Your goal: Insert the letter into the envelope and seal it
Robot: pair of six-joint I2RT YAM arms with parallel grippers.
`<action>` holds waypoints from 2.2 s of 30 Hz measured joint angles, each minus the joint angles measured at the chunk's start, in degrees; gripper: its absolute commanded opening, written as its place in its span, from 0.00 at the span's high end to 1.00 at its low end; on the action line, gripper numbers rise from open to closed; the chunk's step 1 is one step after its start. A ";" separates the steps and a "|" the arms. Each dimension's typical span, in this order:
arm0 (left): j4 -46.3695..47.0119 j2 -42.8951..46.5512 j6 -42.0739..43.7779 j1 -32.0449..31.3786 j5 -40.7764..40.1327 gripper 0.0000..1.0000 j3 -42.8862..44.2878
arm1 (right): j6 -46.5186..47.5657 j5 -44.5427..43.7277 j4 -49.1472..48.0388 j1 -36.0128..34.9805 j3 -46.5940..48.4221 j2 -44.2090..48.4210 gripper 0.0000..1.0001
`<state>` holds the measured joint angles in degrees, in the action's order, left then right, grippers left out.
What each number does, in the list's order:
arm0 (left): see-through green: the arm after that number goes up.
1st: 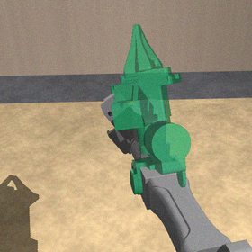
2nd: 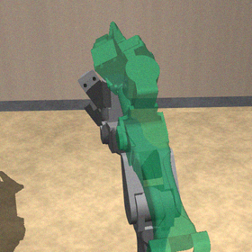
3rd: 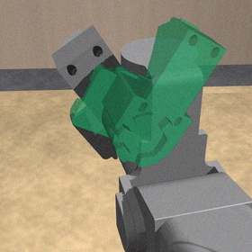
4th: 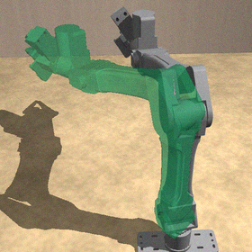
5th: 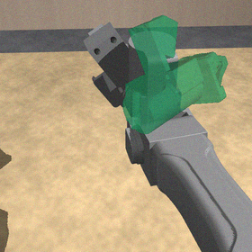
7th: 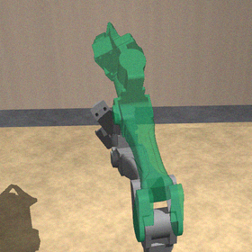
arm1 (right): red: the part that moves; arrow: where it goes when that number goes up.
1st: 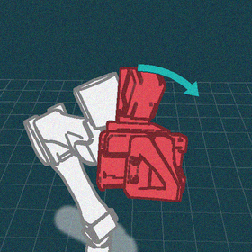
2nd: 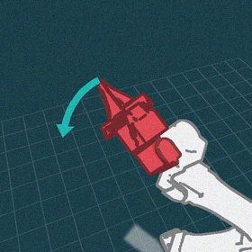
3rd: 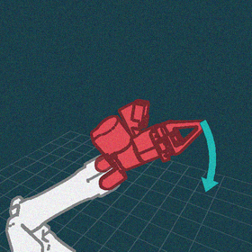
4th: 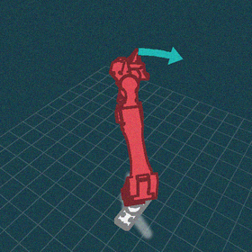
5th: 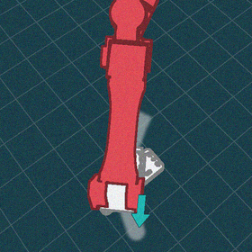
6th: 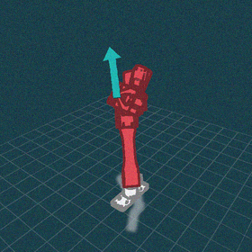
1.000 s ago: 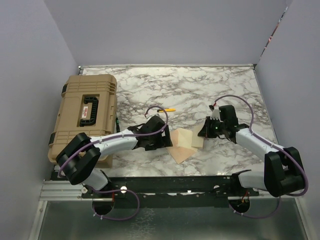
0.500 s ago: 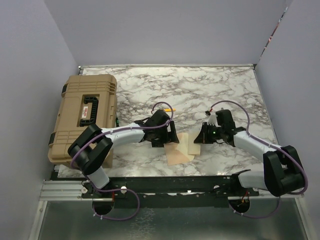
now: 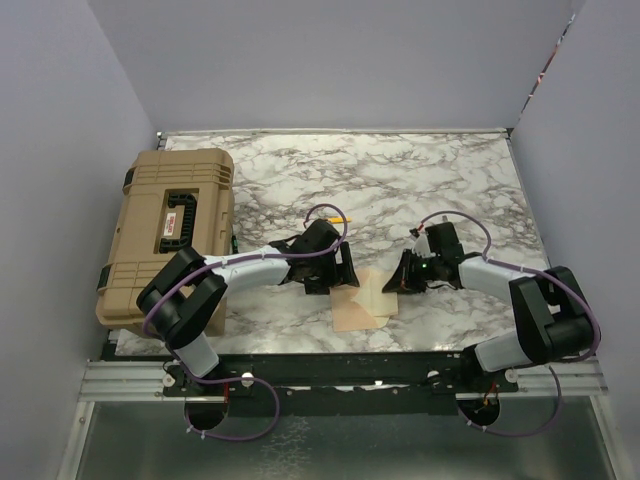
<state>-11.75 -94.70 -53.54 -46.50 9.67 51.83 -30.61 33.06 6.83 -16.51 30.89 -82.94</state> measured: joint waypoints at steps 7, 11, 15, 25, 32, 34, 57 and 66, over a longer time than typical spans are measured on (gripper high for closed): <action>0.02 -0.04 0.00 0.00 0.02 0.14 0.00 | -0.87 1.20 -1.31 -0.02 -0.02 -0.70 0.99; 0.02 -0.04 -0.02 0.00 0.04 0.14 0.00 | -1.38 1.44 -2.75 -0.48 -0.09 -1.36 0.99; 0.02 -0.04 -0.07 0.00 0.04 0.15 0.00 | -2.38 1.44 -4.22 -1.38 -0.09 -3.06 0.99; 0.09 -0.13 -0.52 0.04 0.17 0.15 0.00 | -4.46 2.80 -7.19 -4.55 0.90 -6.32 0.99; 0.11 -0.15 -0.68 0.07 0.15 0.16 0.00 | -4.37 2.60 -6.62 -8.15 3.67 -8.66 0.84; 0.11 -0.15 -0.70 0.07 0.15 0.16 0.00 | -4.57 2.40 -5.92 -8.31 3.80 -8.39 0.73; 1.46 0.07 -1.77 0.37 0.35 0.16 -0.79 | -2.32 -9.27 13.22 -8.57 5.05 3.67 0.32; 2.19 0.46 -1.77 0.39 0.57 0.18 -1.46 | -3.10 -11.17 17.66 -8.57 6.40 6.69 0.23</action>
<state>-9.56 -94.24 -55.31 -46.11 10.24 50.37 -33.71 21.89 24.49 -25.08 37.30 -76.25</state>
